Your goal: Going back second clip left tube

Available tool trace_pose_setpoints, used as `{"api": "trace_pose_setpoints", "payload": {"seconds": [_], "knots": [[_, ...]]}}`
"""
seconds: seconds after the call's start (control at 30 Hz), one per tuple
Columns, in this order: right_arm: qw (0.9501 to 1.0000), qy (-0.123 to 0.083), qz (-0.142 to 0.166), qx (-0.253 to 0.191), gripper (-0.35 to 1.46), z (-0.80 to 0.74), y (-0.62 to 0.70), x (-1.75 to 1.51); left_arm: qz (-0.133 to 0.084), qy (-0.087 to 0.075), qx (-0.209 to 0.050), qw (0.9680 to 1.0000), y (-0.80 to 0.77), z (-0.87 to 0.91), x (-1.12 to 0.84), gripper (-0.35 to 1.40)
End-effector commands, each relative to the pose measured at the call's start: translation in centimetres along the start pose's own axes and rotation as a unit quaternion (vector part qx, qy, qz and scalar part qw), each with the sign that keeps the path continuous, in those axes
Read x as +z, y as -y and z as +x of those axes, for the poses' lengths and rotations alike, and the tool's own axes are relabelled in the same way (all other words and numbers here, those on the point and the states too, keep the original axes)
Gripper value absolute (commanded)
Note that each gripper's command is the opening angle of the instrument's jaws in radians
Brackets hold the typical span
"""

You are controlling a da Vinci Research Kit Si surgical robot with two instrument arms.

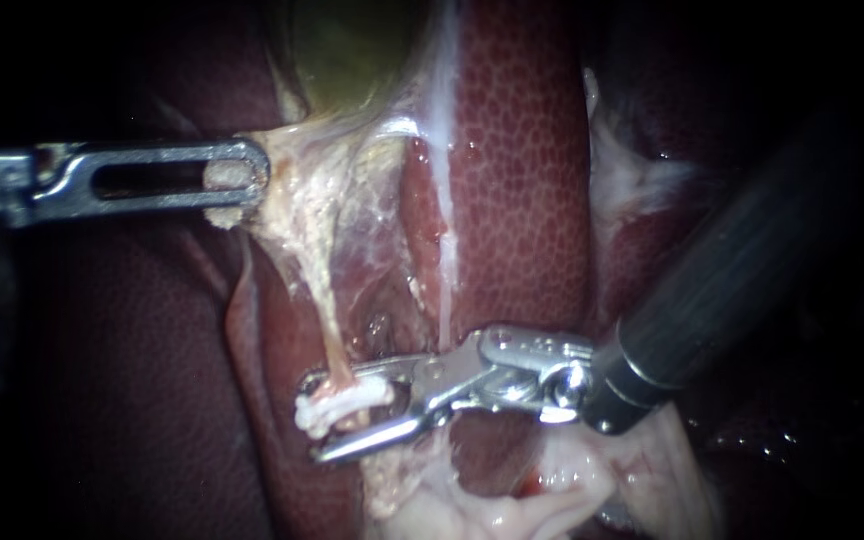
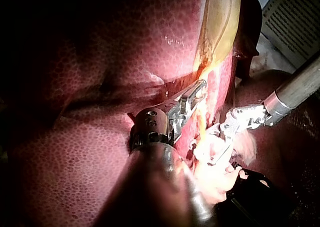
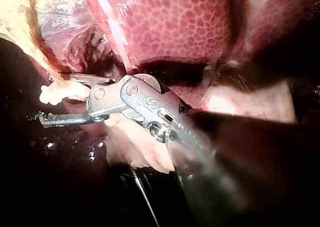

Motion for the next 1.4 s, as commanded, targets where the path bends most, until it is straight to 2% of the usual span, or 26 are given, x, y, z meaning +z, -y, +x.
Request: {"api": "trace_pose_setpoints", "payload": {"seconds": [0.03,0.27,0.47,0.7,1.03,1.23,1.4], "knots": [[1.0,-0.003,-0.004,-0.003,0.58,0.02,-0.01,-0.04,0.0,0.0,0.0,1.0,0.0,0.0,0.0,-0.35],[0.9999,-0.006,-0.011,-0.011,0.59,0.11,-0.04,-0.36,0.001,0.0,0.0,1.0,0.0,0.0,-0.03,-0.35],[0.9994,-0.008,-0.018,-0.028,0.6,0.26,0.03,-0.72,-0.001,0.0,0.0,1.0,0.0,-0.01,-0.03,-0.35],[0.9982,-0.008,-0.026,-0.055,0.6,0.44,0.21,-1.19,-0.001,0.0,0.0,1.0,0.0,-0.01,-0.03,-0.35],[0.9958,0.013,-0.051,-0.075,0.6,0.69,0.52,-1.77,-0.001,0.0,0.0,1.0,-0.01,-0.01,-0.02,-0.35],[0.995,0.019,-0.054,-0.082,0.6,0.83,0.68,-1.93,-0.001,0.001,0.001,1.0,-0.04,0.01,0.01,-0.35],[0.9947,0.019,-0.054,-0.085,0.6,0.85,0.71,-1.92,-0.002,0.003,0.003,1.0,-0.11,0.07,0.12,-0.35]]}}
